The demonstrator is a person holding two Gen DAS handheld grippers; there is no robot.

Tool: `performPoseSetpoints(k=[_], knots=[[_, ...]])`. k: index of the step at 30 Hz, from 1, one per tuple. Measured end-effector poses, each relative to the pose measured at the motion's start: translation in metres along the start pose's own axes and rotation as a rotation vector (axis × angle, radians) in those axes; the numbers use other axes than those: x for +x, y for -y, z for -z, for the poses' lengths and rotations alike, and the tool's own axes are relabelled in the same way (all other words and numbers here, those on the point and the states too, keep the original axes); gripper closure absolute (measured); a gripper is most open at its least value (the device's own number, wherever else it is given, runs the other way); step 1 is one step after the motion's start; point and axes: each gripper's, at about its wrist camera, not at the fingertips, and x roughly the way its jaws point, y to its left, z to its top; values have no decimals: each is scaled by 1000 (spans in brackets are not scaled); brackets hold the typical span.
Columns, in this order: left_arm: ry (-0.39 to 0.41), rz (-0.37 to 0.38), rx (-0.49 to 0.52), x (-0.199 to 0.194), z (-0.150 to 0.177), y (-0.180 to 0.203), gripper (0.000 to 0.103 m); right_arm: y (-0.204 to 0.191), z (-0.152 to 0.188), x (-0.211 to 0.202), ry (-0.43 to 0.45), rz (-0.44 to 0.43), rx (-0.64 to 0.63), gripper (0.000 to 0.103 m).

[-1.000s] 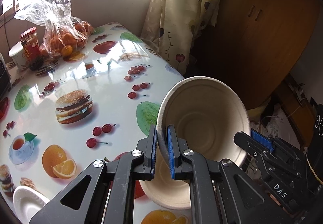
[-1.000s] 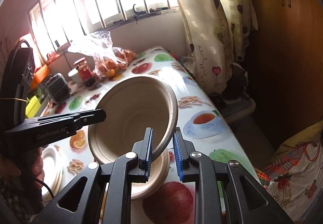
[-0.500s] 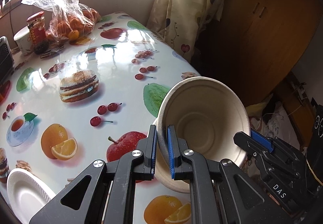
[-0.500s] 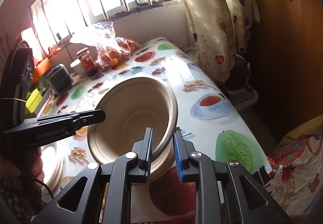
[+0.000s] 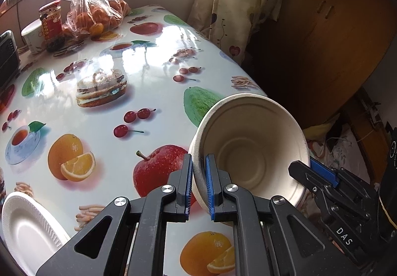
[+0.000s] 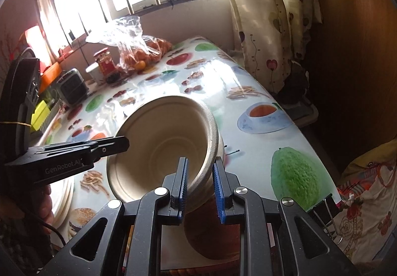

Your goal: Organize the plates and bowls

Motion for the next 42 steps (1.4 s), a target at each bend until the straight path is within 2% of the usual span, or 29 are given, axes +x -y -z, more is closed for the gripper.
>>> performPoseSetpoints(k=[32, 42], knots=[[0, -17, -11, 4, 3, 0, 92, -1, 4, 8, 0, 45, -35, 83], [0, -20, -10, 5, 4, 1, 91, 0, 6, 7, 4, 44, -29, 79]])
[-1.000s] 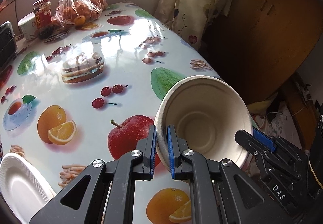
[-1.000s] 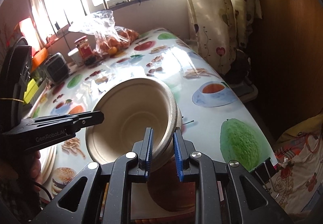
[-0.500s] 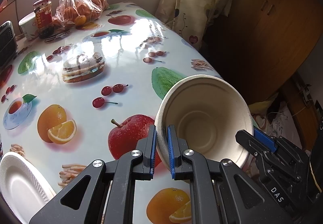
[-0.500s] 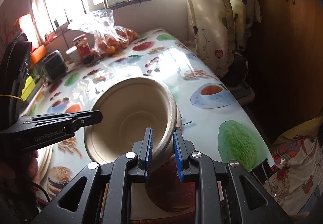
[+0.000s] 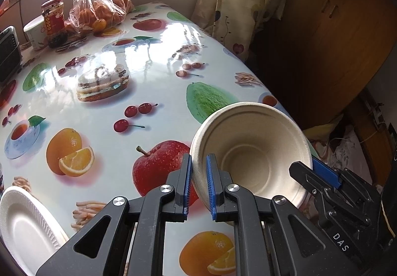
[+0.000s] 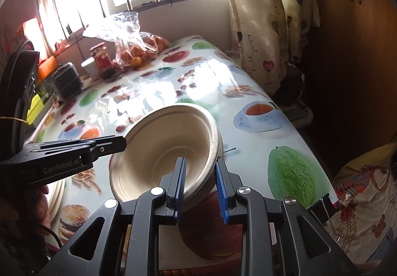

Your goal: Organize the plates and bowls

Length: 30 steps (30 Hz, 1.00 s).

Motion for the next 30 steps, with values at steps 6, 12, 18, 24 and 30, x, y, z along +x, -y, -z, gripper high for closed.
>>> performPoseSetpoints(k=[6, 12, 18, 24, 30], knots=[[0, -1, 0, 0, 1, 0, 90, -3, 3, -2, -1, 13, -8, 70], [0, 2, -1, -1, 2, 0, 83, -2, 4, -1, -2, 23, -4, 68], [8, 11, -11, -2, 3, -2, 67, 5, 4, -3, 7, 21, 23, 68], [17, 20, -29, -5, 5, -5, 64, 15, 6, -5, 19, -7, 59, 68], [22, 22, -36, -5, 5, -5, 64, 21, 8, -2, 17, -26, 84, 68]])
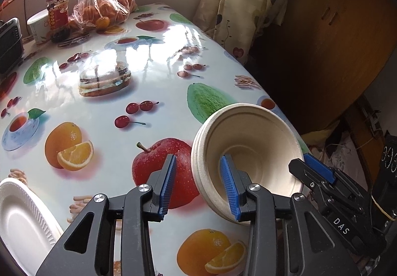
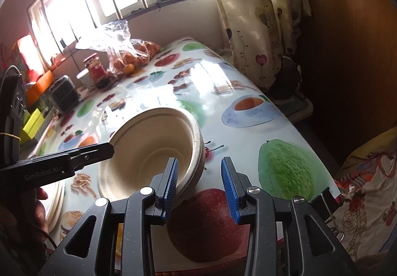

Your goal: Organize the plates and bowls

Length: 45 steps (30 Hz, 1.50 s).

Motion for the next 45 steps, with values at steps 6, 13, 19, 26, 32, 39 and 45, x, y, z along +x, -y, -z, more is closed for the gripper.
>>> performPoseSetpoints(k=[6, 13, 19, 26, 32, 39, 45], knots=[[18, -20, 15, -3, 2, 5, 64, 1, 1, -1, 4, -8, 2, 68], [26, -53, 35, -5, 5, 9, 64, 1, 0, -2, 4, -15, 1, 67], [26, -58, 30, -6, 7, 9, 59, 2, 0, 0, -5, -27, -9, 60], [27, -78, 41, -3, 10, 12, 58, 2, -4, 4, -16, -48, -20, 56], [23, -57, 37, -2, 11, 12, 54, 4, -7, 11, -41, -61, -40, 51], [3, -32, 14, 4, 15, 11, 54, 2, -12, 19, -60, -83, -56, 51], [4, -23, 0, 5, 15, 11, 54, 2, -14, 21, -60, -92, -49, 51]])
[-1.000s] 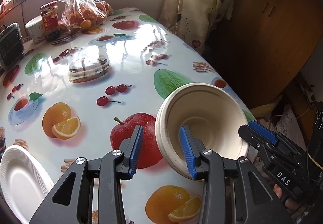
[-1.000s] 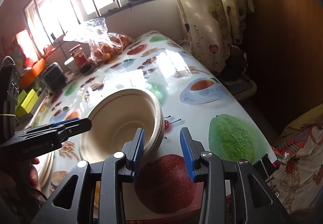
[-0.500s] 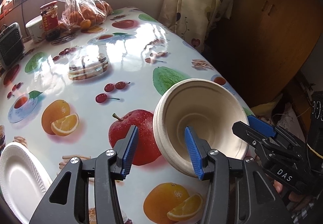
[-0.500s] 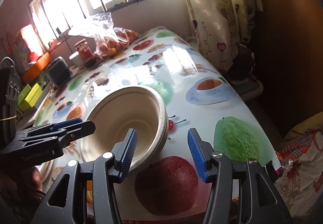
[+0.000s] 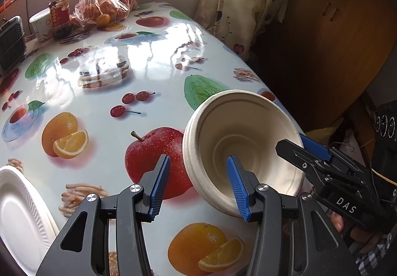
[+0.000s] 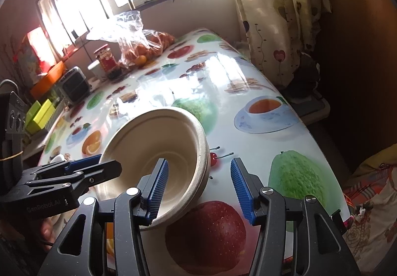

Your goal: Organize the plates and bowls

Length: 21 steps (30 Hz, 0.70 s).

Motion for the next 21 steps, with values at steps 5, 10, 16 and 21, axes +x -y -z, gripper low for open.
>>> performPoseSetpoints(k=[5, 10, 16, 21], knots=[[8, 1, -1, -2, -1, 1, 54, -1, -1, 2, -5, -1, -9, 66], [2, 15, 4, -1, -1, 4, 63, 0, -2, 4, -9, -7, -4, 74], [1, 9, -13, 1, -2, 1, 75, 0, -4, 5, -12, -10, -4, 82], [4, 7, -11, 1, -3, 1, 77, 1, -4, 5, -12, -7, -2, 82]])
